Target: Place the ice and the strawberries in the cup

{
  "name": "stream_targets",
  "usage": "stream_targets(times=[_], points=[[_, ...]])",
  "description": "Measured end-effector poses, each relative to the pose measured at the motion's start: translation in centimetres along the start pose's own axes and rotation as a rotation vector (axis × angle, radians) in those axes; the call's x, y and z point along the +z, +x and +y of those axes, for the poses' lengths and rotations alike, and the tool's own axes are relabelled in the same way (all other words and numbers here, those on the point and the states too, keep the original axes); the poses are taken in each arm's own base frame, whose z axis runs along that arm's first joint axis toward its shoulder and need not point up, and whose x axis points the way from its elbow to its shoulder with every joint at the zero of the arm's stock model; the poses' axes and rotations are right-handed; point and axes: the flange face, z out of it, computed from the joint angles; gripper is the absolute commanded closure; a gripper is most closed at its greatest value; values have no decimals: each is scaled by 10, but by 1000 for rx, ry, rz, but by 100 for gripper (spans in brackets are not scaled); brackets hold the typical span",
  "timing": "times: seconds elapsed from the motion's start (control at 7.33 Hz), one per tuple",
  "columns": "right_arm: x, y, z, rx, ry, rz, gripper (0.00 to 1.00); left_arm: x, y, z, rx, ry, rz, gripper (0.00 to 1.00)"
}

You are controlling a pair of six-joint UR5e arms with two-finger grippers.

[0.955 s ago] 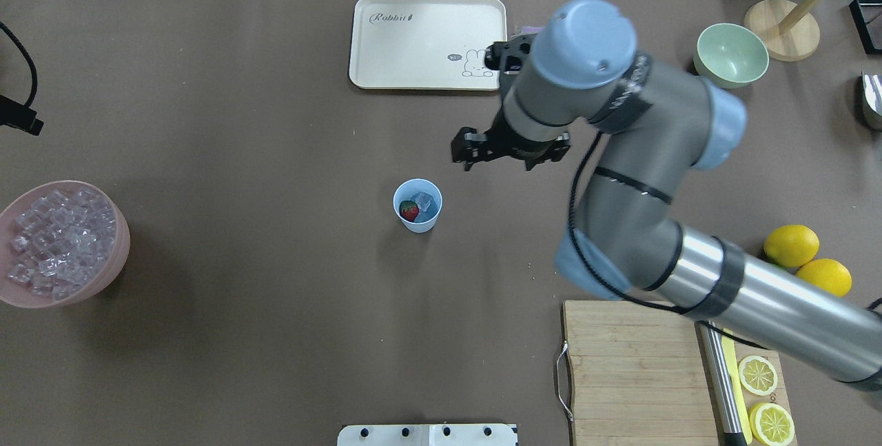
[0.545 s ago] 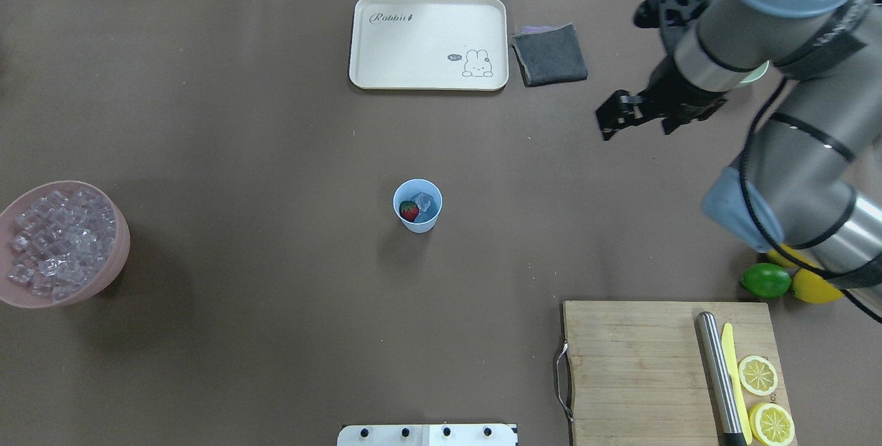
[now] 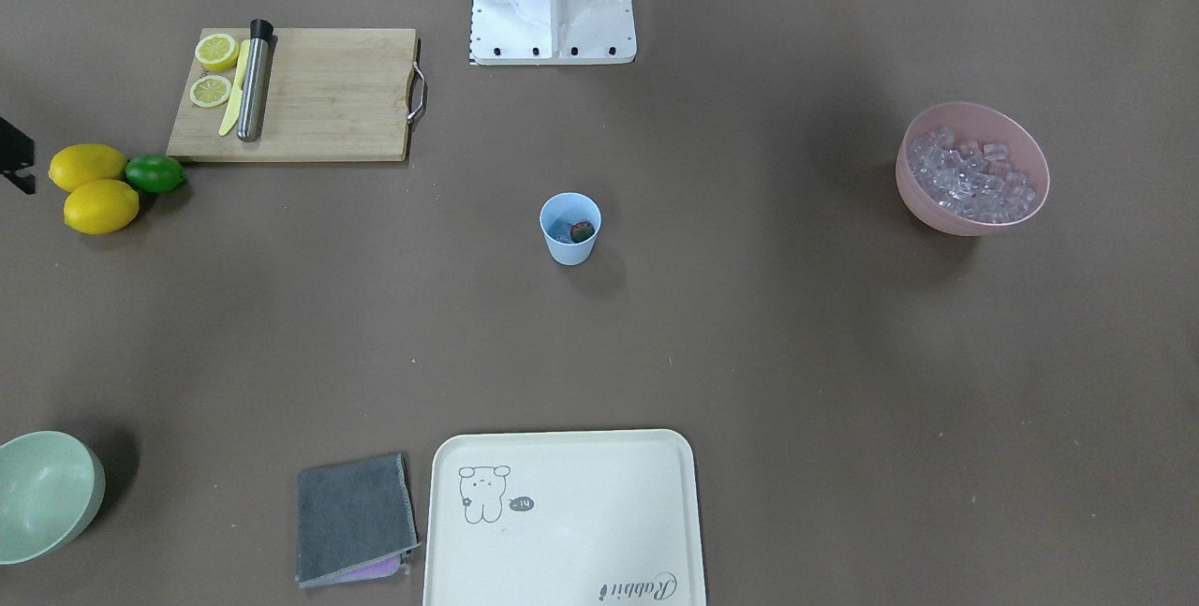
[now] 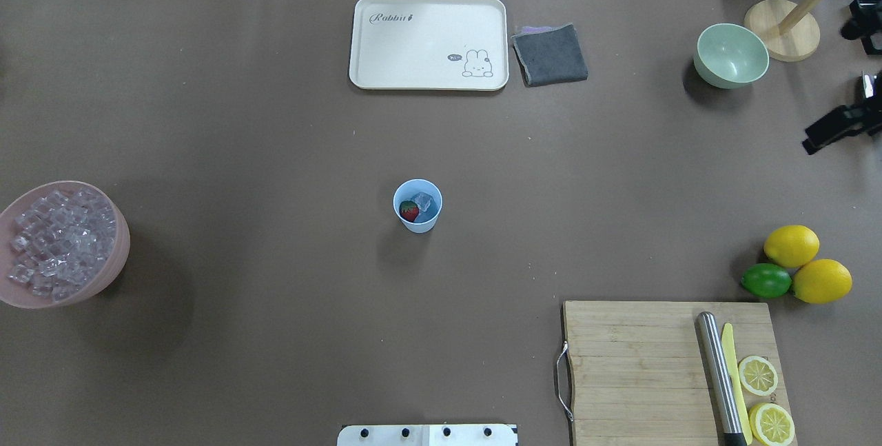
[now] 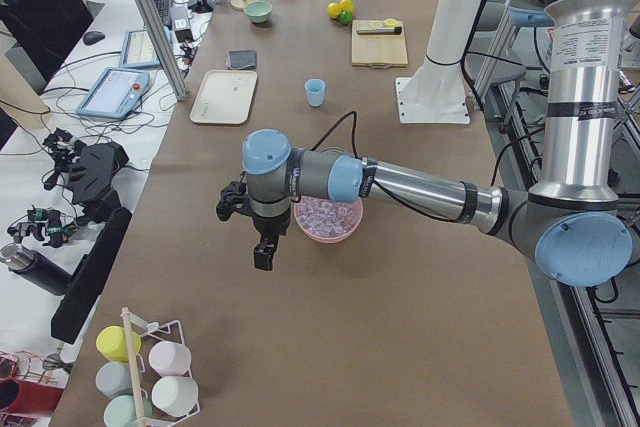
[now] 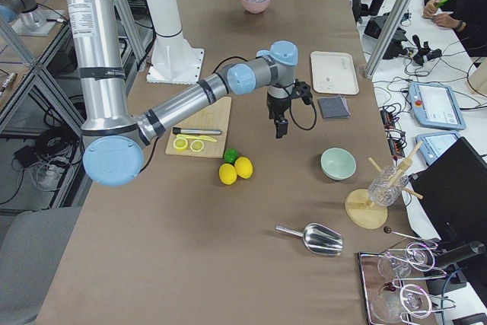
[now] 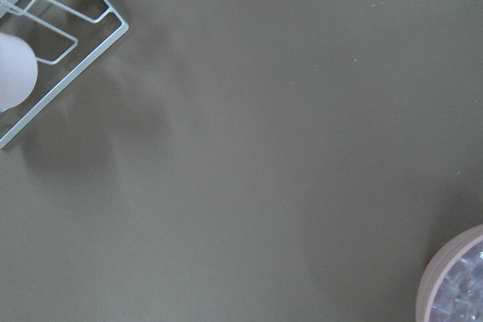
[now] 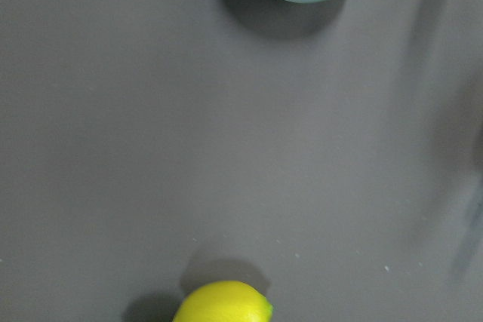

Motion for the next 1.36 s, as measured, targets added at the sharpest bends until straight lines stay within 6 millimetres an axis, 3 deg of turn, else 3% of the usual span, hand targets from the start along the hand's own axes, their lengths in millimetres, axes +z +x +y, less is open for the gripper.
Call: stream_targets(times=[0.27, 0.55, 0.95, 1.36], points=[[-3, 76, 49, 44, -10, 6, 0, 2, -9, 7, -16, -5, -1, 2], [1, 129, 77, 48, -20, 11, 0, 4, -23, 14, -39, -10, -2, 2], [11, 170, 96, 59, -38, 0, 0, 6, -52, 25, -66, -14, -8, 2], [18, 183, 112, 91, -46, -27, 0, 8, -56, 27, -71, -19, -9, 2]])
